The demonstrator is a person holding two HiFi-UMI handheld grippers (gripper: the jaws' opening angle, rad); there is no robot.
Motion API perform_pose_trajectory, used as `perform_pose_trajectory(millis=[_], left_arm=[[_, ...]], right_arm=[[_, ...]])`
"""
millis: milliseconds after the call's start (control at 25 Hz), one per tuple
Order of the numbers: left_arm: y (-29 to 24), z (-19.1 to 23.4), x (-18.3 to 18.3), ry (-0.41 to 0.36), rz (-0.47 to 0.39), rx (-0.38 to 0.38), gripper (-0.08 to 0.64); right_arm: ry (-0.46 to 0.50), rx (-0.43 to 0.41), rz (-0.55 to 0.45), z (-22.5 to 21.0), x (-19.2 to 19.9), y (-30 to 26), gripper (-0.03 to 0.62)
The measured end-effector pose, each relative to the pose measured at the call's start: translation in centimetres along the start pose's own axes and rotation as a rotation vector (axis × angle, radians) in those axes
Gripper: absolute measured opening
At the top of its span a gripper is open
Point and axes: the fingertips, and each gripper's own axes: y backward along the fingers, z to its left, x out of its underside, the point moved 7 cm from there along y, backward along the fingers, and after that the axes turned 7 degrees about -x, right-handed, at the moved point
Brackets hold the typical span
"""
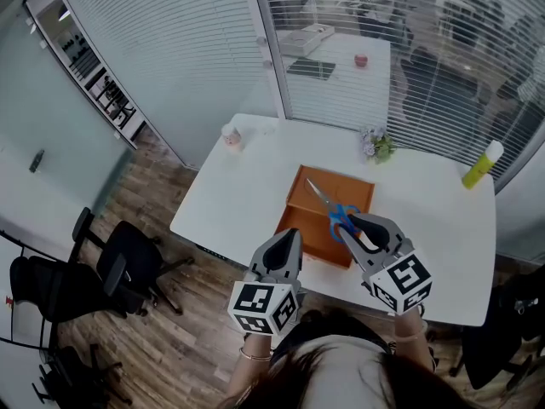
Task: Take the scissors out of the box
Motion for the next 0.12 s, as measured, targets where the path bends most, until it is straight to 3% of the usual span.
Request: perform_pose_trajectory(millis=[120], left_arm=[[-0.13, -0.02, -0.05, 0.001, 0.001, 0.001, 0.02]], right_arm=[[-0.008, 0.007, 0.002, -0.14, 0.07, 0.01, 0.109]])
